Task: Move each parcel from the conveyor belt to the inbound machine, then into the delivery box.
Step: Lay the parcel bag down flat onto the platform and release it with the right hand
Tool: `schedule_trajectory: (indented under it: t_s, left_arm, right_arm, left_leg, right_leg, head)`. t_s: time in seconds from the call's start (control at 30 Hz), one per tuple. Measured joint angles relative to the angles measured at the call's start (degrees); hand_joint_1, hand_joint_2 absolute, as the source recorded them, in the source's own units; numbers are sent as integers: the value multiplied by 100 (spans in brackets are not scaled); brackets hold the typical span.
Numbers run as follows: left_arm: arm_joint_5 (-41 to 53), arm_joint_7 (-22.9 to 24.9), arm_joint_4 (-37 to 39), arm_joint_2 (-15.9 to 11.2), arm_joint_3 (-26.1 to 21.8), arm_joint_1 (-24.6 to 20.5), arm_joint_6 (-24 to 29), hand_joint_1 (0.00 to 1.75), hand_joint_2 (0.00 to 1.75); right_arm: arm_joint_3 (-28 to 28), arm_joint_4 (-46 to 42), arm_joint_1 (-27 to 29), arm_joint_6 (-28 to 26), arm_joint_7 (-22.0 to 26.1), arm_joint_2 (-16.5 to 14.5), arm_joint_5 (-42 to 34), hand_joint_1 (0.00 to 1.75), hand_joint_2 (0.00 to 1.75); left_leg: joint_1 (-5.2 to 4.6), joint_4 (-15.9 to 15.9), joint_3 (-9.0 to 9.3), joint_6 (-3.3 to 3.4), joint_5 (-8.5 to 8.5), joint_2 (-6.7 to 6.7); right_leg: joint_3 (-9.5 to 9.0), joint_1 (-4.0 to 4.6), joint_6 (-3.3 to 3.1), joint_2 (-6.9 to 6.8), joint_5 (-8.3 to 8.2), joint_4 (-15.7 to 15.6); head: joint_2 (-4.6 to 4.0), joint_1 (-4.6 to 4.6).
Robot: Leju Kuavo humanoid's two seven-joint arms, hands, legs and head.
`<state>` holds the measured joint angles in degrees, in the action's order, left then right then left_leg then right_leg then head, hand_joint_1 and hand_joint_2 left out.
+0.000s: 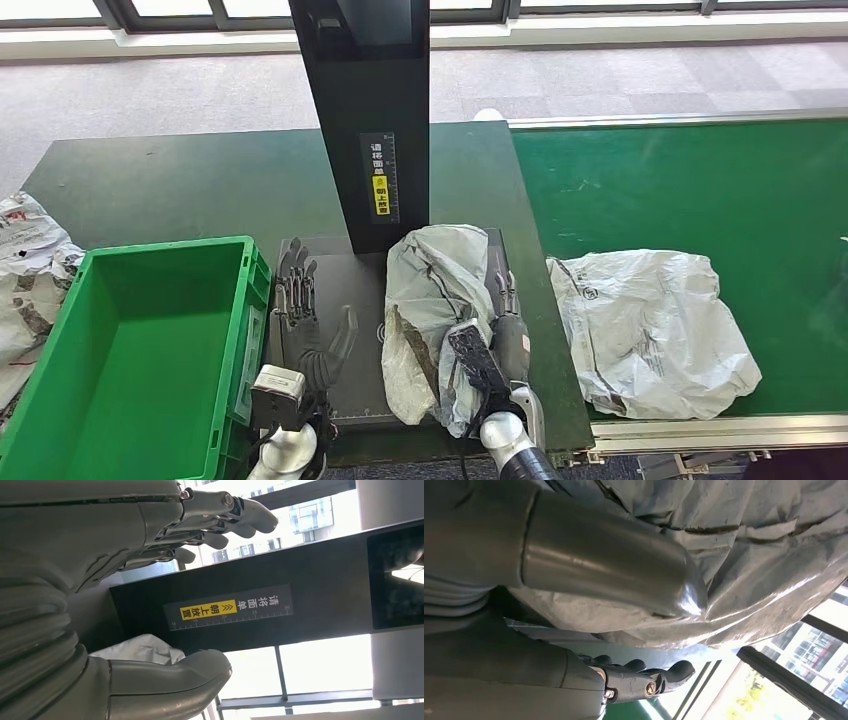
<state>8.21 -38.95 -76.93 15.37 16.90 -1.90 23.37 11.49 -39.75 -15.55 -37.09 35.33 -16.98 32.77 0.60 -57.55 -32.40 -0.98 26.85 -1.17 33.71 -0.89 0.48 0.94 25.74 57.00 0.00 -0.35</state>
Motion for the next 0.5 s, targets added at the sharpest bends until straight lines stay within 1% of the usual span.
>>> schedule_trajectory:
  t_s: [0.17, 0.27, 0.4, 0.5]
  left_arm:
    - [-2, 0, 1, -2, 18, -4, 13, 0, 175]
    - [-11, 0, 3, -2, 21, -6, 41, 0, 175]
    - [0, 0, 14, -3, 21, -8, 89, 0, 175]
    - [50, 0, 35, -5, 22, -12, 164, 0, 175]
  right_arm:
    - [-87, -13, 36, -73, 23, -2, 51, 0, 0]
    - [-230, -188, 109, -229, 196, -32, 358, 0, 0]
    - [-588, -853, 266, -293, 437, -59, 835, 0, 0]
    - [-684, -1619, 400, -303, 467, -55, 862, 0, 0]
  left_leg:
    - [0, 0, 0, 0, 0, 1]
    - [0, 0, 0, 0, 0, 1]
    - [-1, 0, -1, 0, 0, -1]
    - [-2, -1, 0, 0, 0, 5]
  right_leg:
    - [0, 0, 0, 1, 0, 0]
    - [1, 0, 0, 1, 0, 0]
    - [1, -1, 0, 0, 0, 0]
    - [6, -2, -1, 3, -2, 0]
  head:
    - [0, 0]
    - [0, 0]
    - [0, 0]
    - [0, -2]
